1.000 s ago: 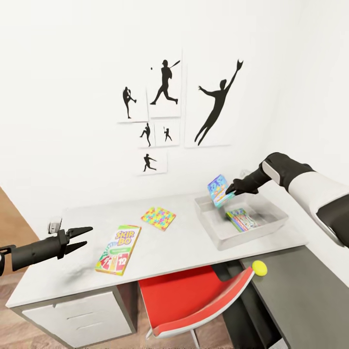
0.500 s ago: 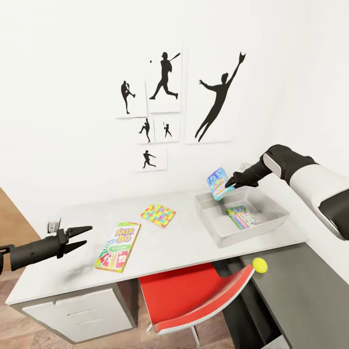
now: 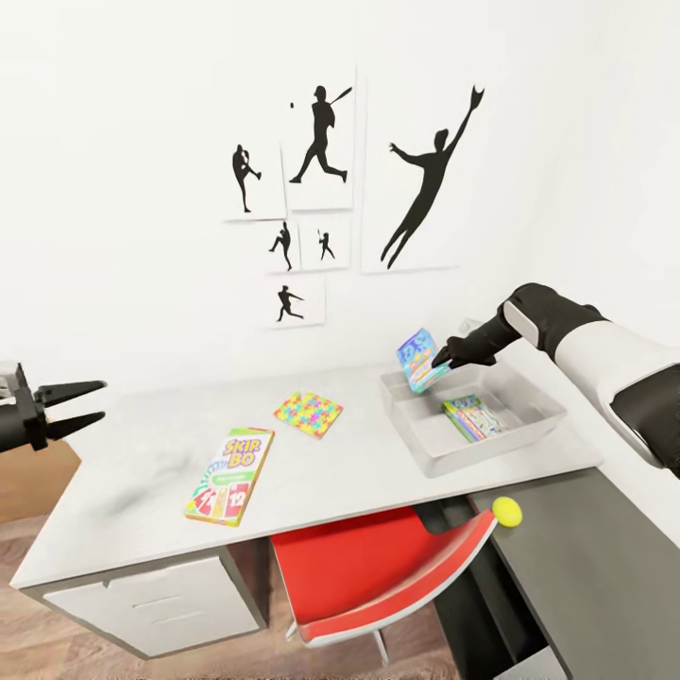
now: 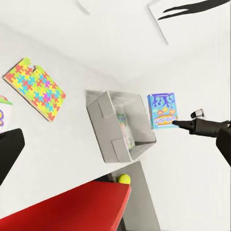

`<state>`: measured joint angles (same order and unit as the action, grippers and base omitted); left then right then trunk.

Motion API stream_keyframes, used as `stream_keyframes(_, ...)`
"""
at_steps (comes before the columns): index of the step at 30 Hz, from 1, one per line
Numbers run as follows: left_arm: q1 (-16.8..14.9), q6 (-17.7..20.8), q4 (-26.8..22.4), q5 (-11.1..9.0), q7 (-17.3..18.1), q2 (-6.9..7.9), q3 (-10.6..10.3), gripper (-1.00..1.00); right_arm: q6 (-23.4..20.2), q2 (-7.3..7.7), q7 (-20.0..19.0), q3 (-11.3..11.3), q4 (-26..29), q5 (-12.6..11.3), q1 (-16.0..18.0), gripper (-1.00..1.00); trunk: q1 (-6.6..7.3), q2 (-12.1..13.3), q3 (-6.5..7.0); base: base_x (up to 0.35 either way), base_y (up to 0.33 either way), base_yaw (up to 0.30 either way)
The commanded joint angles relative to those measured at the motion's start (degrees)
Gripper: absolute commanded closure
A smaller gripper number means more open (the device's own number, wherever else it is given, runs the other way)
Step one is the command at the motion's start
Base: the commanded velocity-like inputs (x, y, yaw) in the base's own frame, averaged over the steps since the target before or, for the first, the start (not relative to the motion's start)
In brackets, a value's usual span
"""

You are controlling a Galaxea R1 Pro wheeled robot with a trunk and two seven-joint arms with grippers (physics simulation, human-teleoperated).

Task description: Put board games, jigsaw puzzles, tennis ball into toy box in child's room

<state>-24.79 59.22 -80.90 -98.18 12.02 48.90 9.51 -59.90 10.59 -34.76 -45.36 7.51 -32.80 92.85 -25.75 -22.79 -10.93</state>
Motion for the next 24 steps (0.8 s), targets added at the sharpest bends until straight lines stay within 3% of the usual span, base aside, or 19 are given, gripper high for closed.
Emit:
stream_keyframes(1,-0.1,0.1,0.0,-0.5,0.5,0.83,0.0,-1.00,-0.1,-0.04,-0.4,-0.4,0.0,0.0,0.1,1.00,-0.03,-0.1,-0.22,0.000,0.000,0.000)
stream_keyframes(6,-0.2,0.2,0.0,-2.1,0.5,2.07,0.1,-1.00,-0.1,-0.12,-0.4,-0.6,0.0,0.0,-0.1,1.00,-0.03,-0.1,-0.69,0.000,0.000,0.000)
stream_keyframes(24,-0.3,0.3,0.0,-2.5,0.7,2.03,0.2,-1.00,-0.1,-0.10,-0.4,-0.7,-0.2,0.0,-0.2,1.00,-0.03,-0.1,-2.39,0.000,0.000,0.000)
